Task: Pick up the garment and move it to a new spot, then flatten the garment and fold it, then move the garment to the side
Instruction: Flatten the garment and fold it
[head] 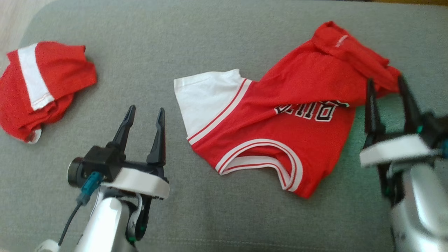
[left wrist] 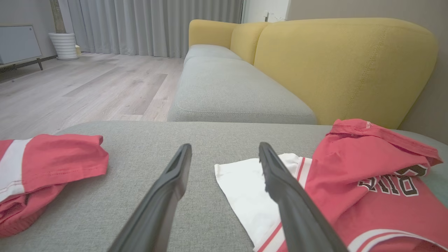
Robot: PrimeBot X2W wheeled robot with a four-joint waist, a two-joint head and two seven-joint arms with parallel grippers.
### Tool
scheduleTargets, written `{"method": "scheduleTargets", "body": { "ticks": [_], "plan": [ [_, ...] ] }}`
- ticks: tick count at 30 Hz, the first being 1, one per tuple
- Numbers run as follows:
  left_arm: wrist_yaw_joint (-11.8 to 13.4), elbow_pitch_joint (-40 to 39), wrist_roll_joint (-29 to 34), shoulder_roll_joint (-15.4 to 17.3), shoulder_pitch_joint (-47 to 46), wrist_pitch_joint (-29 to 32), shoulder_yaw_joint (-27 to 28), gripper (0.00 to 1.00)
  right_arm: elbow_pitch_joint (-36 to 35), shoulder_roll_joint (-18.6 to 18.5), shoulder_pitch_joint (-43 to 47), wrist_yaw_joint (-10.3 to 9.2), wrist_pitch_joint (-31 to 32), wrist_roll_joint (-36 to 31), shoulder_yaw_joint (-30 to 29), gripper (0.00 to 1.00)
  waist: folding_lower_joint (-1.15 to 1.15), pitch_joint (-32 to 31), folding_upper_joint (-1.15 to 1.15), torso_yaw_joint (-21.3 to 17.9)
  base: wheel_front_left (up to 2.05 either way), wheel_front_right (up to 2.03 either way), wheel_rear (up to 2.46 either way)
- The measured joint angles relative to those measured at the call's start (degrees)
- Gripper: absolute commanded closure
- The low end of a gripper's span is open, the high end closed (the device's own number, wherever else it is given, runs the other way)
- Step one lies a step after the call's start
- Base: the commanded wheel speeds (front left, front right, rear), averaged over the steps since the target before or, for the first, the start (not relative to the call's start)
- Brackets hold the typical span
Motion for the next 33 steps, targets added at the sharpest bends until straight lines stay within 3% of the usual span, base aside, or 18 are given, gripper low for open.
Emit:
{"method": "scheduleTargets", "body": {
  "ticks": [7,13,28,33],
  "plan": [
    [0.5,-0.1,0.0,0.4,3.3,0.0,1.0,0.0,-13.2,4.0,14.5,0.0,5.3,-2.0,-1.5,0.0,0.0,-2.9,0.0,-1.7,0.0,0.0,0.0],
    [1.3,-0.4,0.2,0.8,6.6,0.0,1.2,0.0,-20.3,5.4,20.3,0.0,9.0,-2.9,-1.0,0.0,0.0,-4.9,0.0,-3.0,0.0,0.0,0.0],
    [1.6,-1.3,0.2,0.9,6.6,0.6,-0.8,0.0,-23.1,6.1,20.7,0.0,10.5,-2.9,-1.0,0.0,0.0,-4.9,0.0,-3.2,0.0,0.0,0.0],
    [-1.7,-2.0,0.4,0.5,5.9,3.2,-6.1,0.0,-23.5,6.1,20.7,0.0,10.6,-2.9,-0.9,0.0,0.0,-3.7,0.0,-3.3,0.0,0.0,0.0]
  ]
}}
